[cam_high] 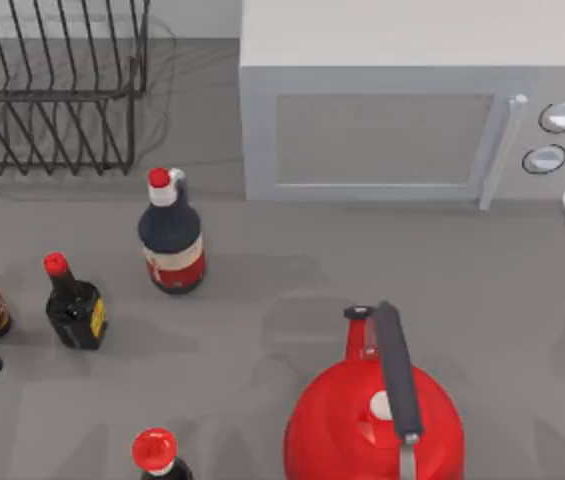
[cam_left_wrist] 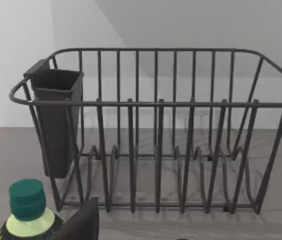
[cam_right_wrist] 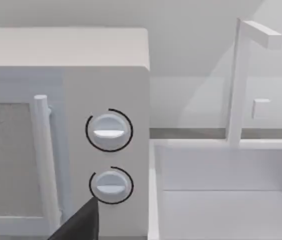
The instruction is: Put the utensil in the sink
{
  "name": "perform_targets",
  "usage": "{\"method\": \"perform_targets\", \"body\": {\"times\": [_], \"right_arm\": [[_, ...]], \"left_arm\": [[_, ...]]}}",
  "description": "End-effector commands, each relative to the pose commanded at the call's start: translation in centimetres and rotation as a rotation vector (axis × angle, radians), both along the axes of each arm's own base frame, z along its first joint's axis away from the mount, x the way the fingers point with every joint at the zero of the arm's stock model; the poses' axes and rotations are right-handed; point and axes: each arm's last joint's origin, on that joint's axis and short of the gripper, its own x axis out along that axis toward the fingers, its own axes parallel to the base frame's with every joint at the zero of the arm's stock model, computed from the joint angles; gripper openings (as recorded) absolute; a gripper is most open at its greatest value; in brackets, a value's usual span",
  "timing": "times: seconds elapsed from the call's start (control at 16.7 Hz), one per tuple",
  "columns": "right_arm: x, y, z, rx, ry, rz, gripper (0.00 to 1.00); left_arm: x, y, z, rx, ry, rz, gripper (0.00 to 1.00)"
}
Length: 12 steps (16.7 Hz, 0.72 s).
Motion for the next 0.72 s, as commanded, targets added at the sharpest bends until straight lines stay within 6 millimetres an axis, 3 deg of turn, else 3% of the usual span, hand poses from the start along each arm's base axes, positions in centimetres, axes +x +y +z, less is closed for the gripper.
{"method": "perform_targets", "body": {"times": [0.36, 0.72], "right_arm": [[0.2, -0.1, 1.3, 0.072, 0.117, -0.016, 1.0], [3.0, -0.5, 3.5, 0.315, 0.641, -0.141, 1.0]], "left_arm": [[0.0, 0.0, 0.0, 0.0, 0.0, 0.0, 1.0], [0.0, 0.0, 0.0, 0.0, 0.0, 0.0, 1.0]]}}
